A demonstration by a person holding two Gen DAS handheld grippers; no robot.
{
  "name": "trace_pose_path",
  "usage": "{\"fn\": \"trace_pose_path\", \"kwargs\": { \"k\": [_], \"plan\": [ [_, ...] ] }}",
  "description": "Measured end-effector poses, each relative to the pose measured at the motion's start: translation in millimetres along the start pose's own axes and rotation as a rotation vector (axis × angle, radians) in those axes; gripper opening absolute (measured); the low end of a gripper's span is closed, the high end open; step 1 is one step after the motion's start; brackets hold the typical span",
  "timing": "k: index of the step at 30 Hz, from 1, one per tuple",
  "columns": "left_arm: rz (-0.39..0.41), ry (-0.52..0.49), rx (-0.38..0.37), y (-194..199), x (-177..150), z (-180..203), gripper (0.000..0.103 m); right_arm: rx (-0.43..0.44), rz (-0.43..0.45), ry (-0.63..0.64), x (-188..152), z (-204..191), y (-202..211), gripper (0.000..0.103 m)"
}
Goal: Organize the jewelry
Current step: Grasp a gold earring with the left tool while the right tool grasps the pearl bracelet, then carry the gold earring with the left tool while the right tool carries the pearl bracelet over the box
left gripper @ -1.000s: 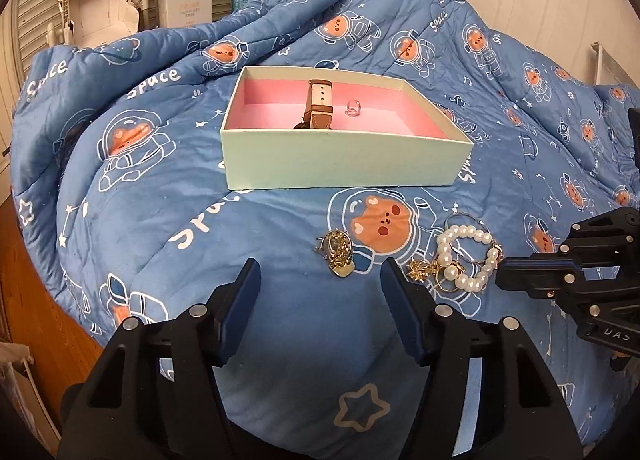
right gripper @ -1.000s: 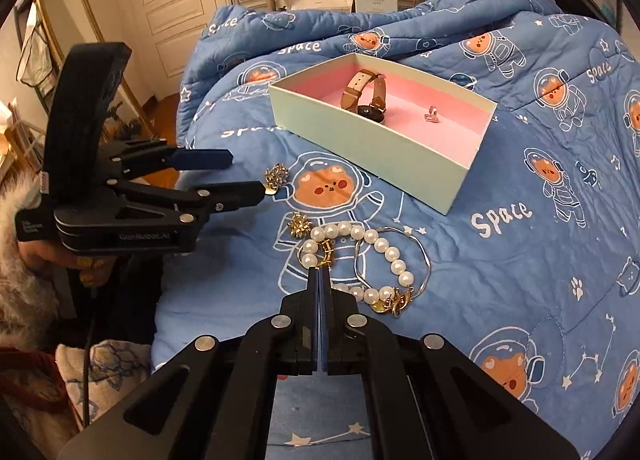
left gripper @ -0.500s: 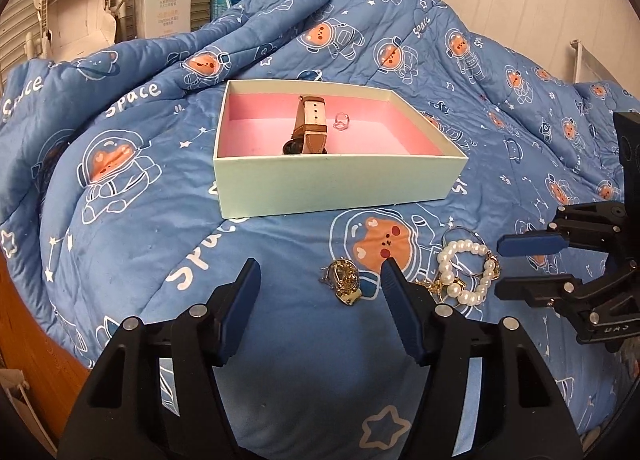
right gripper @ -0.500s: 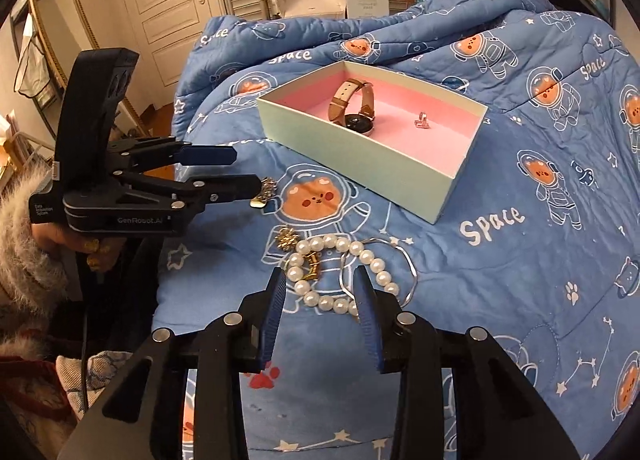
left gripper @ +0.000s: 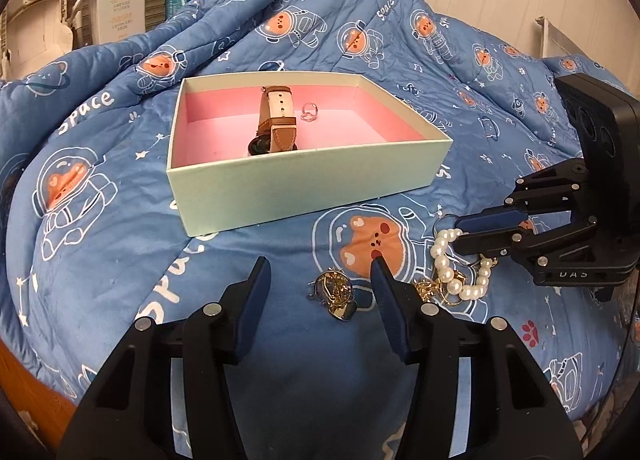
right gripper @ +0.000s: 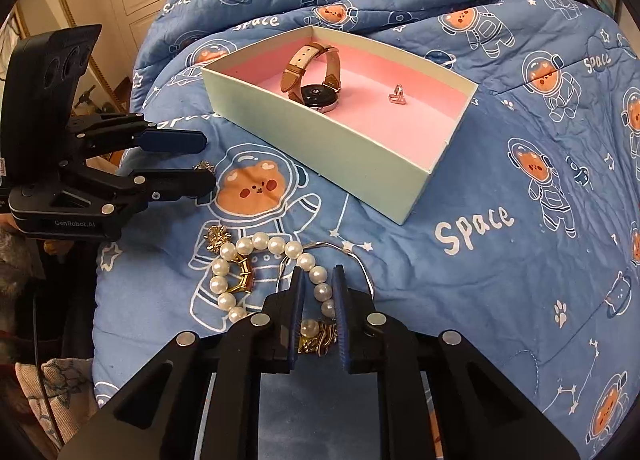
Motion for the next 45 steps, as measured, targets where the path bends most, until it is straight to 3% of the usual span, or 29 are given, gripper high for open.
{"fn": "trace_pose_path", "kwargs": {
  "k": [10, 26, 45],
  "plan": [
    [0.01, -0.076, -0.051, -1, -5, 7, 0.022, 0.034, 0.01, -0.002, -3, -3, 1, 0.01],
    [0.043, -0.023, -0.036, 22, -8, 12, 0.022, 0.04, 0.081, -0.013, -1, -10, 28, 0.009],
    [0.104, -0.045, -0.03, 50, 10, 28, 0.022, 0.054, 0.174, -0.033, 9, -15, 62, 0.009]
  ]
}}
Point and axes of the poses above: each gripper's, at about its wrist camera, not at the fingertips, and y roughly against the way its jaws point, z to its right, x to its top, the point moved 10 cm from there along -y, roughly the way its jaws point, and after that the axes turned 14 degrees about -z, right-handed, at the moved point
